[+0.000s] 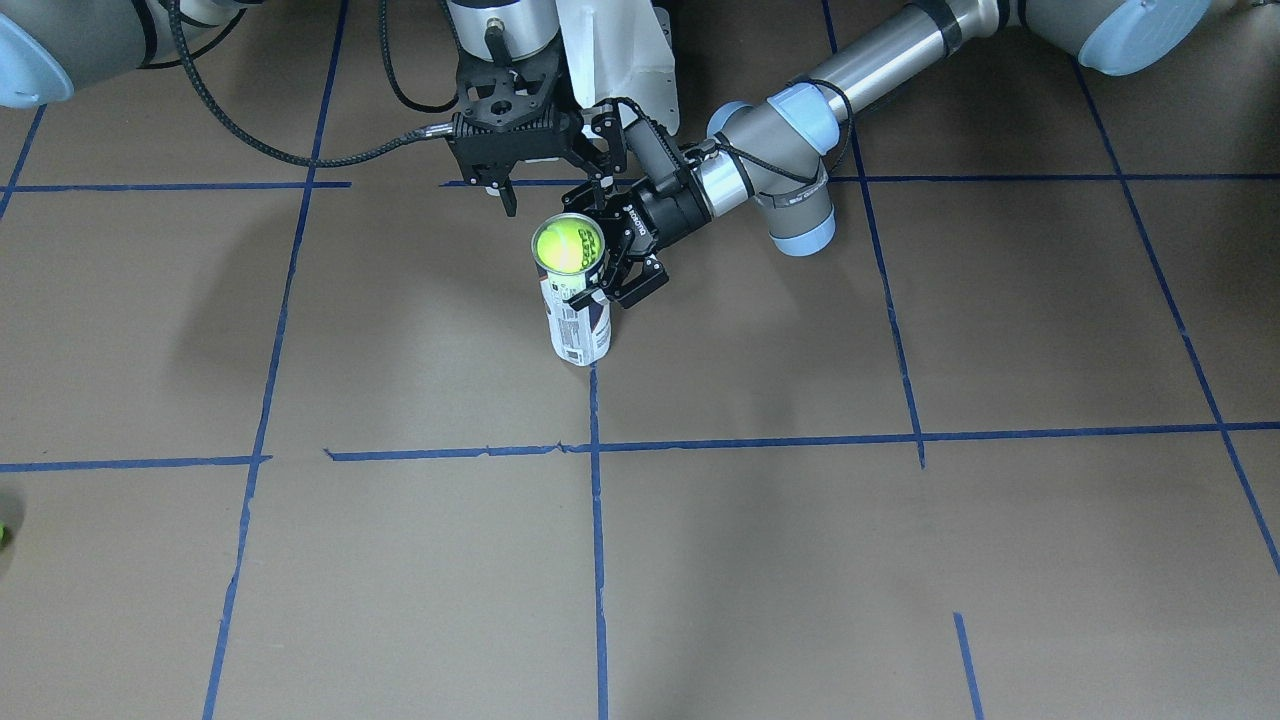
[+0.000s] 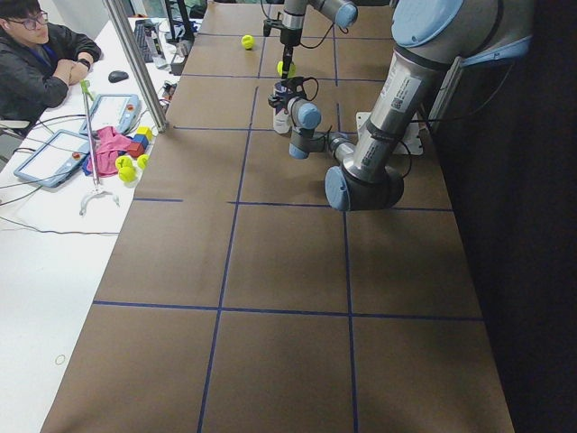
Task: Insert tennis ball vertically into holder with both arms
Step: 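Open the right gripper to drop the ball into the can, then move the right gripper to the second tennis ball and grasp it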
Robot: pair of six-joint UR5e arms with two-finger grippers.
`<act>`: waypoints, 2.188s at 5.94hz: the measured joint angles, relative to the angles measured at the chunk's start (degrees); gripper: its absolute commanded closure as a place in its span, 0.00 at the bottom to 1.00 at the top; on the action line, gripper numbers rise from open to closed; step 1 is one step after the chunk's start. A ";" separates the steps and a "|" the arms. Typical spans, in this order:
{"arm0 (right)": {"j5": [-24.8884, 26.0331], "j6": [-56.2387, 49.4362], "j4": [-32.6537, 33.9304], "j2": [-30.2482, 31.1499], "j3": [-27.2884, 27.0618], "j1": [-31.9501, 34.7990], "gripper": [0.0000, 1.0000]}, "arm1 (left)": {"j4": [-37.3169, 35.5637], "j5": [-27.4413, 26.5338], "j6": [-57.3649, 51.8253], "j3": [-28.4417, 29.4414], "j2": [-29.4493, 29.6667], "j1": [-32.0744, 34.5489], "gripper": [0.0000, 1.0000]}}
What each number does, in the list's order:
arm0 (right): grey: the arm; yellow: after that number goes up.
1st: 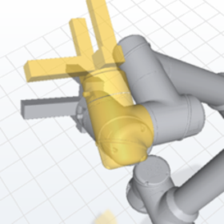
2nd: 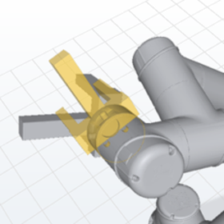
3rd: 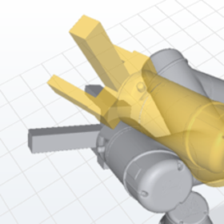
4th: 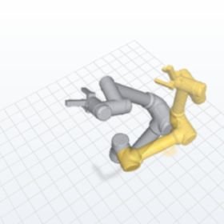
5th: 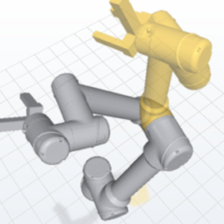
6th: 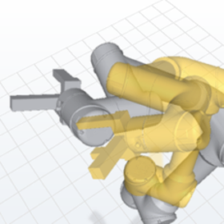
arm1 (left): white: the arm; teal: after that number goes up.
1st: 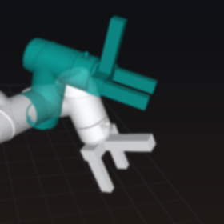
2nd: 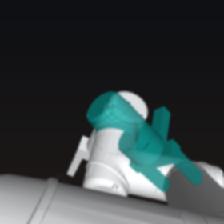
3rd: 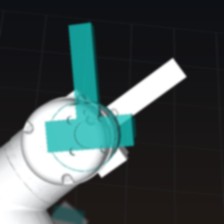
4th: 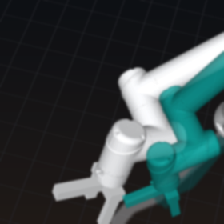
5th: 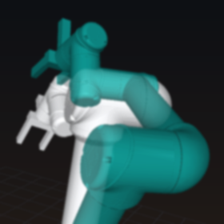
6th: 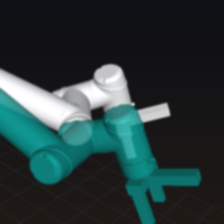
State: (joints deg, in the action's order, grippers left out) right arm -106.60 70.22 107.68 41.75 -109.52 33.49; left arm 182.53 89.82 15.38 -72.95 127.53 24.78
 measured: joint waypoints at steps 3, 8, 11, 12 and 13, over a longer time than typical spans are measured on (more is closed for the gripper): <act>-0.25 -0.67 -0.02 0.10 -0.02 0.01 0.01 | 0.02 -0.60 0.00 -0.01 0.00 0.00 0.10; -8.36 -19.06 0.22 6.08 0.09 9.67 0.01 | 1.84 -1.88 2.34 -0.13 -0.21 0.31 0.10; -13.17 -39.05 -0.08 12.39 2.23 21.04 0.01 | 3.12 -2.43 3.84 -0.09 -1.16 0.45 0.10; -13.61 -46.28 -0.15 13.84 4.22 24.76 0.01 | 3.50 -2.45 4.26 -0.09 -1.45 0.42 0.09; -14.44 -53.52 -0.21 15.37 6.67 28.50 0.01 | 3.63 -2.46 4.39 -0.09 -1.50 0.38 0.09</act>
State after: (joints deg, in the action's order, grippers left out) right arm -121.04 16.69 107.47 57.12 -102.85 61.99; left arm 186.15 87.36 19.77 -73.04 126.03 25.17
